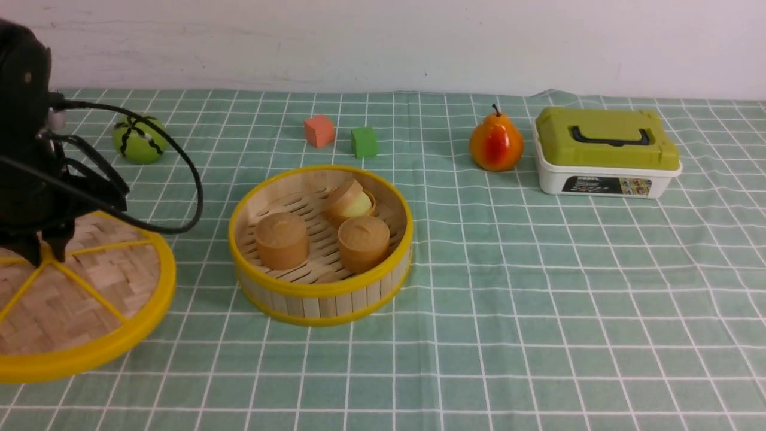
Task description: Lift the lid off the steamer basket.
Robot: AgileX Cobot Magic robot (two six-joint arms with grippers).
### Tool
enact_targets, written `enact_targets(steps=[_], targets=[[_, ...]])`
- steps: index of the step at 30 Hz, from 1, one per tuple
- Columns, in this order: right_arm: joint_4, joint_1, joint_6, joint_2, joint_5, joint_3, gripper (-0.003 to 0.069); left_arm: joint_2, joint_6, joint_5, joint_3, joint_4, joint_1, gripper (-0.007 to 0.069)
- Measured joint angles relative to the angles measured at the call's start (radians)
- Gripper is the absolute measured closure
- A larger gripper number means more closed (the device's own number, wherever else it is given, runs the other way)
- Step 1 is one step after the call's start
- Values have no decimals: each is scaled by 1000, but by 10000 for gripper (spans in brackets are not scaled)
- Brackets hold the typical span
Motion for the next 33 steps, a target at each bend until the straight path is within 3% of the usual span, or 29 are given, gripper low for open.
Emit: enact_targets(steps=[6, 21, 26, 30, 33], targets=[[0, 0, 0, 0, 0, 0, 418, 70, -15, -198, 31, -66, 0, 512], [0, 0, 0, 0, 0, 0, 418, 181, -16, -273, 32, -170, 0, 510], [0, 0, 0, 0, 0, 0, 418, 176, -16, -218, -1, -198, 0, 442], [0, 0, 0, 0, 0, 0, 418, 105, -13, -74, -111, -196, -1, 321], [0, 0, 0, 0, 0, 0, 418, 36, 29, 24, -188, -164, -1, 302]])
